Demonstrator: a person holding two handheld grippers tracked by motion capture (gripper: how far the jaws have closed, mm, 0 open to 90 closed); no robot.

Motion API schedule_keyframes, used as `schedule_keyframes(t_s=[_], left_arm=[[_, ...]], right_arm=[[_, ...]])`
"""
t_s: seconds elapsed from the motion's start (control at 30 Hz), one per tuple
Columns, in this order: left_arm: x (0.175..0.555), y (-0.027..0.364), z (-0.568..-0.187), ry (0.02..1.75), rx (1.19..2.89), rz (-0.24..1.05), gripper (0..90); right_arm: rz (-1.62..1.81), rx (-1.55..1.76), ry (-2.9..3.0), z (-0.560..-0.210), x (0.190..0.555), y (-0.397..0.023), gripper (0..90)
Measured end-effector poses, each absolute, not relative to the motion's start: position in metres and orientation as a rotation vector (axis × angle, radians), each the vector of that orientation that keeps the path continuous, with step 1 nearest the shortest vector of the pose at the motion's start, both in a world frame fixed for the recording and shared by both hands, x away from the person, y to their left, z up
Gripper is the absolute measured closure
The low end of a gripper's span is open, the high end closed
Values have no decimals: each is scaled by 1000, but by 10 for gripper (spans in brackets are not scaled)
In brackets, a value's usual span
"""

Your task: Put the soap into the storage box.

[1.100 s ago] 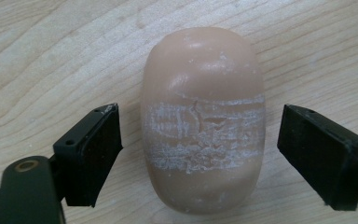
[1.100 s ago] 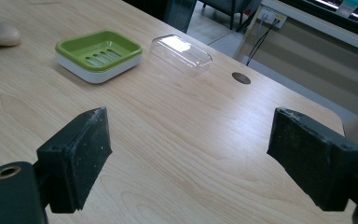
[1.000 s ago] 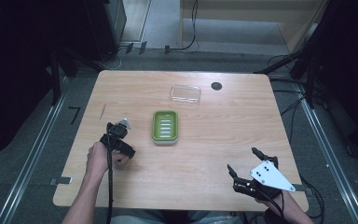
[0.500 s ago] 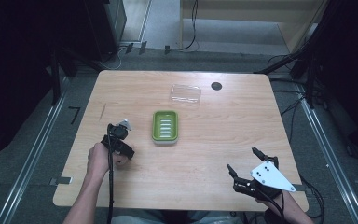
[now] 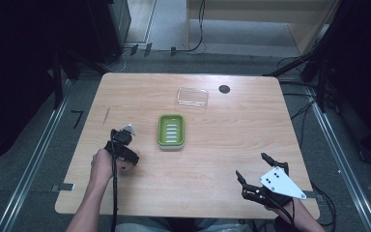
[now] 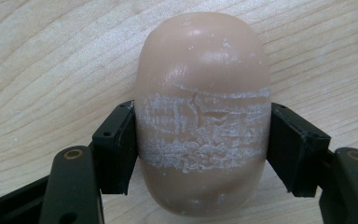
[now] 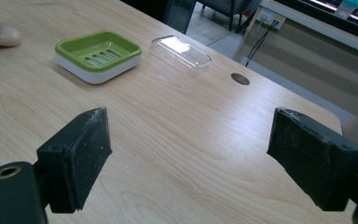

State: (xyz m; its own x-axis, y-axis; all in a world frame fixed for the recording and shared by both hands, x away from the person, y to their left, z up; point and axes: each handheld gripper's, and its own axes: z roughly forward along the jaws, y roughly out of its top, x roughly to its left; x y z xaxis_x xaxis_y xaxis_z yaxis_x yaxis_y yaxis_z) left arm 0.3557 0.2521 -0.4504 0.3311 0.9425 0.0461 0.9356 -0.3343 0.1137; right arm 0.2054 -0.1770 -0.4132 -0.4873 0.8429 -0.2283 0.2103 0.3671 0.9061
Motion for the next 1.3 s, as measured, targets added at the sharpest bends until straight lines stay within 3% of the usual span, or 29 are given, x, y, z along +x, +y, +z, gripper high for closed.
schedule_keyframes(t_s=[1.3], left_arm=[[359, 233, -423, 1668, 2483, 142, 340]], right_arm=[[1128, 912, 1913, -413, 205, -176, 131]])
